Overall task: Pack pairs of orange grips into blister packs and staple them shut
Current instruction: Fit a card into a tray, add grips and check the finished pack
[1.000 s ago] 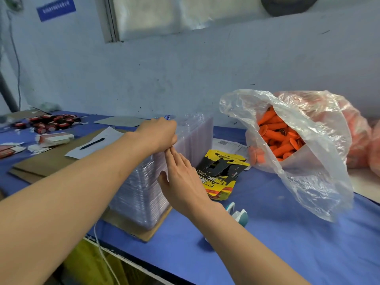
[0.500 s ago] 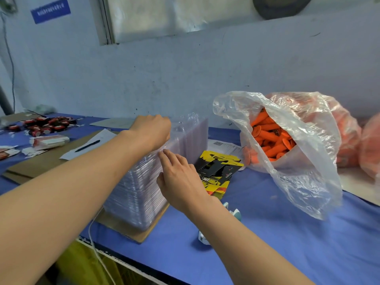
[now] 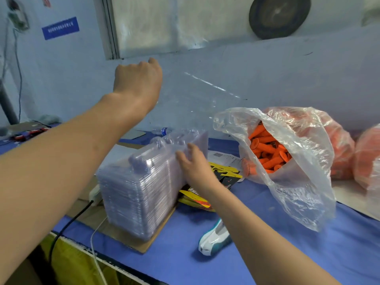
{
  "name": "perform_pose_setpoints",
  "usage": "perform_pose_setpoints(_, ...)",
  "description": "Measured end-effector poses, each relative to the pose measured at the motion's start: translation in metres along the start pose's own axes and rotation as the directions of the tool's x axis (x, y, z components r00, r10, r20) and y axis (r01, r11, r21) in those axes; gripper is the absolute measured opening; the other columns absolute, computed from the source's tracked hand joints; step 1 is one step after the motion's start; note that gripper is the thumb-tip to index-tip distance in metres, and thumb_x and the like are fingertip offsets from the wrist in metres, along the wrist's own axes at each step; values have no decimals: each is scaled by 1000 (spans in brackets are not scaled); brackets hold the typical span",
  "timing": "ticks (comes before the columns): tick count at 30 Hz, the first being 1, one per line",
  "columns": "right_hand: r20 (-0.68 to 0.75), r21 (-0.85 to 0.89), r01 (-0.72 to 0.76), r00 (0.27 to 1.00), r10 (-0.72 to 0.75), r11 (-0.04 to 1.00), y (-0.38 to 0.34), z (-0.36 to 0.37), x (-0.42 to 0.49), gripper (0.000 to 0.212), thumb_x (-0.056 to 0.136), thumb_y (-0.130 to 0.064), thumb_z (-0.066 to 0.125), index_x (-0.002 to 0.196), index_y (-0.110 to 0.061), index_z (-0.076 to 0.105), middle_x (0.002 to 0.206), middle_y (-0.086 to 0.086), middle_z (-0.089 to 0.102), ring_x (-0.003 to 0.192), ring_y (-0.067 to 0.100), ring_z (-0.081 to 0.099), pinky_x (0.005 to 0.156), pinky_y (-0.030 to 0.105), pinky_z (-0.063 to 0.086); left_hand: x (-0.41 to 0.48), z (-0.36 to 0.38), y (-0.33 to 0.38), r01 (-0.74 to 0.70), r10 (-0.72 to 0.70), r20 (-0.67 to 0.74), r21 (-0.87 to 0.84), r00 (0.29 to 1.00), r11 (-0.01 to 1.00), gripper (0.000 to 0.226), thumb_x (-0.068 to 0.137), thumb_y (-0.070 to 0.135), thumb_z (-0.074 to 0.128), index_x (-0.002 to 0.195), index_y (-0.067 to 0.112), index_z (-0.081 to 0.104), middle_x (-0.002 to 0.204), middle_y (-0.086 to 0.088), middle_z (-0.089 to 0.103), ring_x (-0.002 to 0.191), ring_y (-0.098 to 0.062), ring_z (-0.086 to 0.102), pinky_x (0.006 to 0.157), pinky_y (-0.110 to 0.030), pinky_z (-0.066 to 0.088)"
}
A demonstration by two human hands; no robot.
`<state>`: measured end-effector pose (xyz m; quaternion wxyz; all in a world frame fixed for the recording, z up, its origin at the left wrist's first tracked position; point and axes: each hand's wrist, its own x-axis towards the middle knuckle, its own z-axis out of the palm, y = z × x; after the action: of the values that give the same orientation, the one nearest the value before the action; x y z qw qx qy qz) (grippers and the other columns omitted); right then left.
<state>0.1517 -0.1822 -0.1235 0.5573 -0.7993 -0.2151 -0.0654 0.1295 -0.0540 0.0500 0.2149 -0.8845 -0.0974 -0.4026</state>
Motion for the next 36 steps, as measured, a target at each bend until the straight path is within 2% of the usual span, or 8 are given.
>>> perform_pose_setpoints(3,-120,337,-154,971,204,929,-1,-38,8,65,98,-47,52,149,-11,34,147,8,46,129,23,49,103,38,44,0,-31,4,-89,87,-91,-24,992,996,18,102,14,49,113,-1,47,95,-24,62,90,-43,63,65,-38,30)
perform_pose_setpoints(8,-173,747,-163,889,425,644,9,-112,0,62,94,-52,56,140,-14,42,131,11,52,107,23,62,72,30,56,-10,-86,7,-152,130,-224,-85,966,985,24,106,23,39,109,1,47,78,-18,47,81,-42,60,65,-40,32)
perform_pose_setpoints(11,-168,847,-106,876,451,521,12,-144,-11,70,91,-56,57,142,-11,40,134,17,53,108,26,62,82,35,57,-14,-113,9,-164,98,-268,-237,959,958,29,106,32,39,108,5,48,80,-15,51,79,-41,59,66,-41,36)
perform_pose_setpoints(15,-221,936,91,903,367,340,3,-177,-42,54,92,-58,55,120,-14,43,126,14,58,109,27,64,85,40,57,-18,-126,26,-172,163,-80,-700,983,693,19,103,34,46,96,19,53,88,0,70,83,-24,68,75,-39,52)
perform_pose_setpoints(19,-427,868,282,844,324,409,7,-212,-99,32,101,-42,48,120,-17,53,106,4,73,97,21,72,83,35,57,-29,-108,68,-92,283,58,-868,957,488,18,102,29,50,93,15,56,78,6,70,73,-11,67,63,-24,45)
perform_pose_setpoints(22,-511,821,263,734,447,507,30,-229,-155,17,101,-25,44,99,-15,58,86,3,74,75,20,74,63,27,58,-50,-82,118,-79,376,89,-909,923,409,19,102,28,51,92,13,56,74,8,68,70,-11,63,58,-14,39)
perform_pose_setpoints(29,-630,760,147,409,660,633,103,-242,-258,22,102,-25,44,89,-17,59,77,6,72,56,22,71,46,24,54,-141,-12,259,-135,601,122,-921,790,365,17,101,32,52,104,17,60,80,9,56,85,-21,61,72,-35,44)
perform_pose_setpoints(36,-476,849,3,439,762,528,137,-252,-312,14,102,-16,45,96,-10,56,92,11,76,66,24,74,53,28,59,-192,37,343,-184,670,150,-898,727,399,18,104,27,44,109,20,60,113,-3,69,106,-30,60,88,-41,43)
